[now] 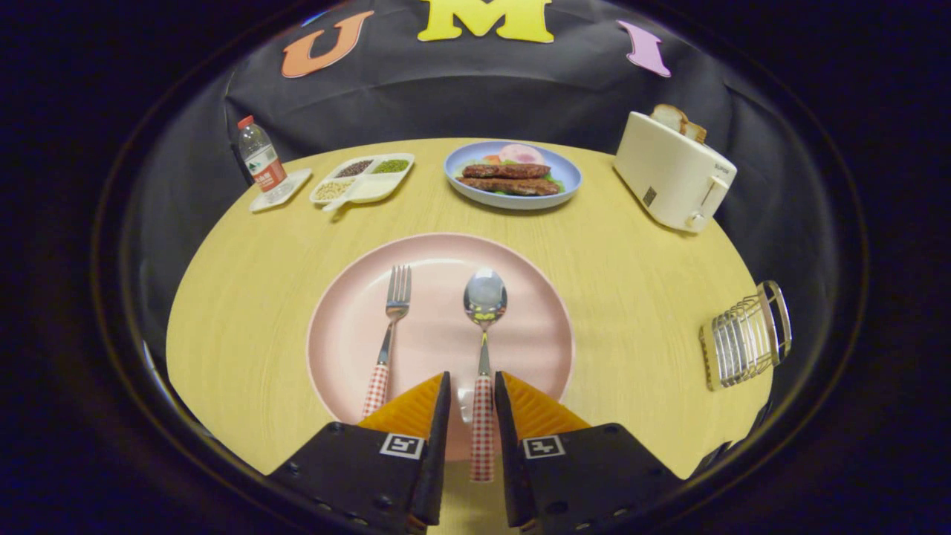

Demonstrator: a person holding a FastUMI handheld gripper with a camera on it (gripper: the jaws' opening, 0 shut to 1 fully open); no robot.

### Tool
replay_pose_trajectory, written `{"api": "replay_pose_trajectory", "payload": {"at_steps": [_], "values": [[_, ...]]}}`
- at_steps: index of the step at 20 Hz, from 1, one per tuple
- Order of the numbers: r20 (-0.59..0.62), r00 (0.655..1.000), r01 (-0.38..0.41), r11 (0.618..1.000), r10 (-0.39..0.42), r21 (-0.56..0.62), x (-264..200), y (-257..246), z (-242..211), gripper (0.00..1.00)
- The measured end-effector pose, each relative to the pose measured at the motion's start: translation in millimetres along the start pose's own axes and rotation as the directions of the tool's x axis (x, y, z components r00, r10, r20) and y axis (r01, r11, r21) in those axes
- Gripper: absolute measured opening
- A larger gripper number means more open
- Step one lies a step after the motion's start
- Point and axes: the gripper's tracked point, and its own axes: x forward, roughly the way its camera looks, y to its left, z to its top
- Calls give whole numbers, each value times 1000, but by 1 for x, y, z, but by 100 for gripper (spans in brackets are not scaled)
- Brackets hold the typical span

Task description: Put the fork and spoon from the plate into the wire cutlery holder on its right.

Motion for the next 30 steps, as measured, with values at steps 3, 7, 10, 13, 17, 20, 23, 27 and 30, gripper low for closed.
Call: {"api": "replay_pose_trajectory", "payload": {"at_steps": [3,7,10,13,17,20,23,27,30], "values": [[-17,1000,17,1000,-16,16,4,-4,-1,12],[-3,1000,1,1000,-1,6,-5,-1,2,6],[24,1000,-5,1000,5,-4,-26,0,10,6],[47,999,-17,1000,17,-7,-54,-3,19,7],[89,996,-30,999,33,-39,-102,-19,32,6],[134,991,-19,998,27,-63,-138,-52,46,7],[142,990,14,999,-7,-47,-161,-99,51,7],[153,987,48,999,-46,-12,-179,-161,54,6],[135,990,40,999,-41,10,-185,-192,48,6]]}}
